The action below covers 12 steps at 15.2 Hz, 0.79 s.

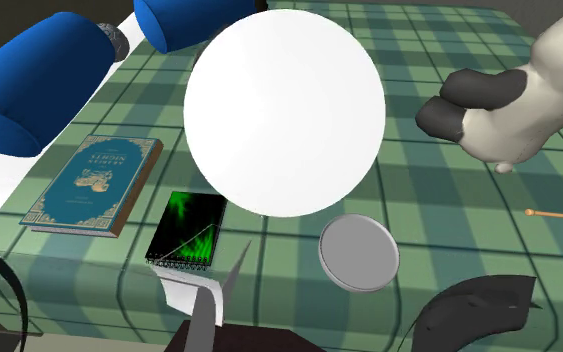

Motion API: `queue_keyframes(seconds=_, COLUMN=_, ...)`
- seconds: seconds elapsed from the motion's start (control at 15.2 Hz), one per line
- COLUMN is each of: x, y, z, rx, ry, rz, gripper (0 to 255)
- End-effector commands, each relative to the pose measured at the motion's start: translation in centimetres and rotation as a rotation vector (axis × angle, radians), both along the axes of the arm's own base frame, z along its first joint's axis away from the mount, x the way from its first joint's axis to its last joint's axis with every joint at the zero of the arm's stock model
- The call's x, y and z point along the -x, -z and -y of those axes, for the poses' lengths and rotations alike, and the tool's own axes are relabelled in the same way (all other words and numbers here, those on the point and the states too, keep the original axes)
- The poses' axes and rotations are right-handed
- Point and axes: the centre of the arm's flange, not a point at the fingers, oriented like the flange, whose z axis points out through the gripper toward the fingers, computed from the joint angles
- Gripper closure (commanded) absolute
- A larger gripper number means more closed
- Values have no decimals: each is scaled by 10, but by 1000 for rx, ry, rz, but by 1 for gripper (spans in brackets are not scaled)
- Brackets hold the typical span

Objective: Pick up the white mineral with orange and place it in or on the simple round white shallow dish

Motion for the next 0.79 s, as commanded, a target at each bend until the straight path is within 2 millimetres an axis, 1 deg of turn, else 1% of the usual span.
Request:
queue_keyframes(seconds=0.0, x=0, y=-11, z=-1, rx=0, ry=0, rz=0, gripper=255)
queue_keyframes(seconds=0.33, x=0, y=-37, z=-1, rx=0, ry=0, rz=0, gripper=255)
queue_keyframes(seconds=0.73, x=30, y=-47, z=72, rx=0, ry=0, rz=0, gripper=255)
